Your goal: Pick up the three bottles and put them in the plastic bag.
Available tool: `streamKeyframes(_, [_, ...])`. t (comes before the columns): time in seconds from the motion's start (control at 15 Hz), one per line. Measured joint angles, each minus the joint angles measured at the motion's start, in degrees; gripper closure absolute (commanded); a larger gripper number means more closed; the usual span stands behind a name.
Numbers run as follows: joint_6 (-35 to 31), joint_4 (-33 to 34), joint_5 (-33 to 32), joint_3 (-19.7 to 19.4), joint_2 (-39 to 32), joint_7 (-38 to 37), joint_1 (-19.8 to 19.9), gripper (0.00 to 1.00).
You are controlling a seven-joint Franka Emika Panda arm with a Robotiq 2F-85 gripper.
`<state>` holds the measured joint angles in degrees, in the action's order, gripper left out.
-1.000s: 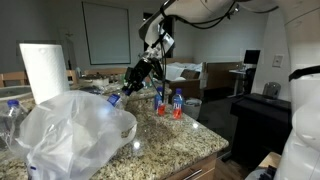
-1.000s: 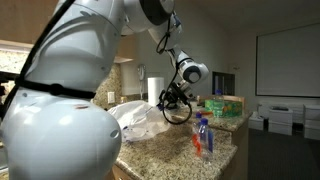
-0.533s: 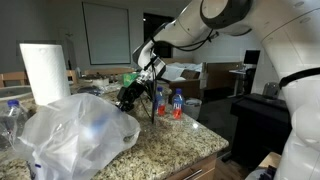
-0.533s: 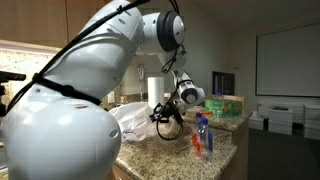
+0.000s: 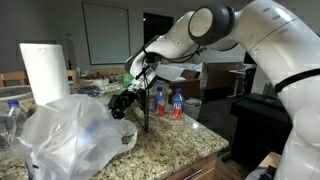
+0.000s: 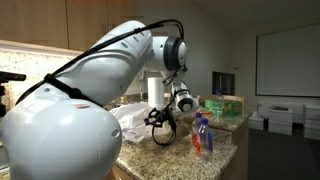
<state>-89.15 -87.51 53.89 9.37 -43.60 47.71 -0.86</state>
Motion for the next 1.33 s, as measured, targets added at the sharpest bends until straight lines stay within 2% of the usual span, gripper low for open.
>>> streamKeyframes(0.4, [1.73,3.0,-1.72,0.14,-1.36,0.0,-0.68,0.01])
streamKeyframes(0.93, [0.2,6.21,-10.17,-2.43,0.85,0.32,0.49,0.0])
streamKeyframes(1.13, [-2.22,6.03,-11.37,-2.4,7.57,0.02,0.26,0.0])
streamKeyframes(1.33, [-4.28,6.17,-15.6,-2.35,15.4,-3.63,-1.61,0.0])
